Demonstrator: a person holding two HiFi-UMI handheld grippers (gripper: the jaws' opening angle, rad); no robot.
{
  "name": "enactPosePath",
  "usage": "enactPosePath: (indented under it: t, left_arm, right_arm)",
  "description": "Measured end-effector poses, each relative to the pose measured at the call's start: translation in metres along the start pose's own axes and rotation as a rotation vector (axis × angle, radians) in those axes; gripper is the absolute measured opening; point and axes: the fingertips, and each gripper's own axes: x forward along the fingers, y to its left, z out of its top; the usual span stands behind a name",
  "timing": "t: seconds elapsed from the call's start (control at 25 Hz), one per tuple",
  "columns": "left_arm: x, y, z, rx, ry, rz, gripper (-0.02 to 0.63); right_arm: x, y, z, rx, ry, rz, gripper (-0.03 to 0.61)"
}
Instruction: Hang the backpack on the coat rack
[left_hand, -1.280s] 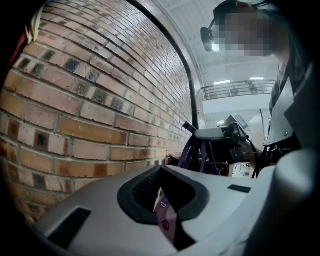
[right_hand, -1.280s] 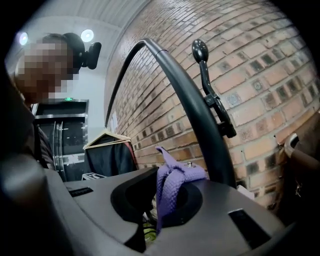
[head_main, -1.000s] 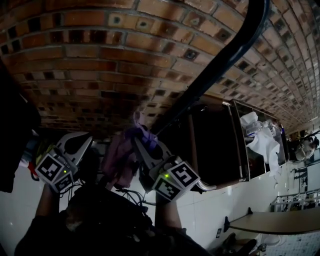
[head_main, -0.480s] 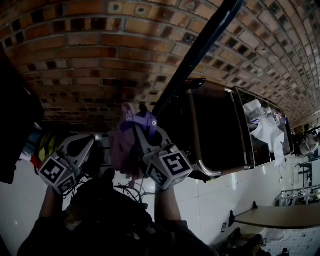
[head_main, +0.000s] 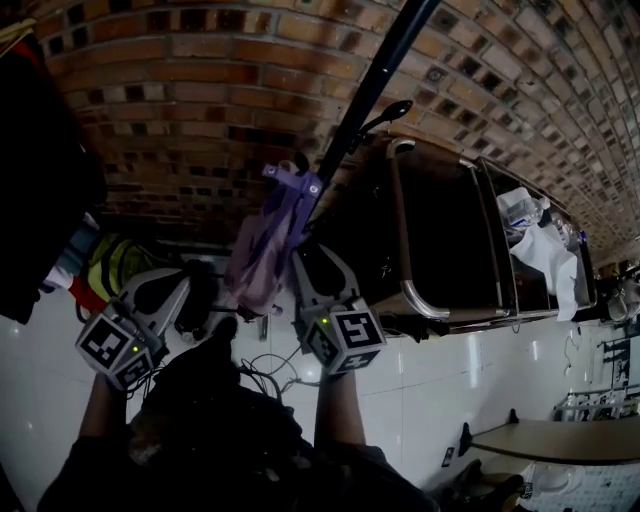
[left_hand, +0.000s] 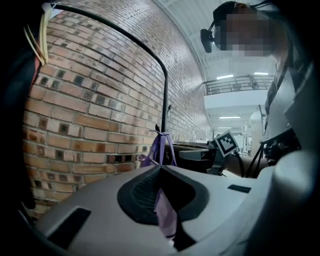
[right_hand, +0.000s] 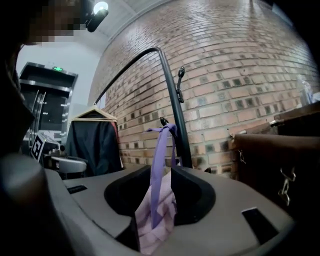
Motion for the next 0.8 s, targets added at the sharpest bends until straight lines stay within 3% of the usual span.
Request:
enactPosePath:
  t: [0.16, 0.24, 0.6, 0.8]
  left_arm:
    - [-0.031, -0.020, -0.013, -0.030, 0.011, 0.041, 0.035]
    - [-0.041, -0.026, -0.023, -0.043, 0.029, 0.049, 0.034]
    - [-0.061, -0.058, -0.031, -0.049, 0.025, 0.014, 0.035]
    - [-0.109, -0.068, -0.040, -0.061, 0.011, 0.014, 0.035]
  right_arm:
    - [-0.034, 0.003, -0.004, 0.117, -0.081, 0.019, 0.091]
    - [-0.047, 0.007, -0.003, 0.121, -0.111, 0.014, 0.000]
    - [-0.086, 0.040, 0.002, 0.102, -0.157, 0.059, -0.002]
    - [-0.101, 0.089, -0.005, 0.045, -0.132, 0.073, -0.003]
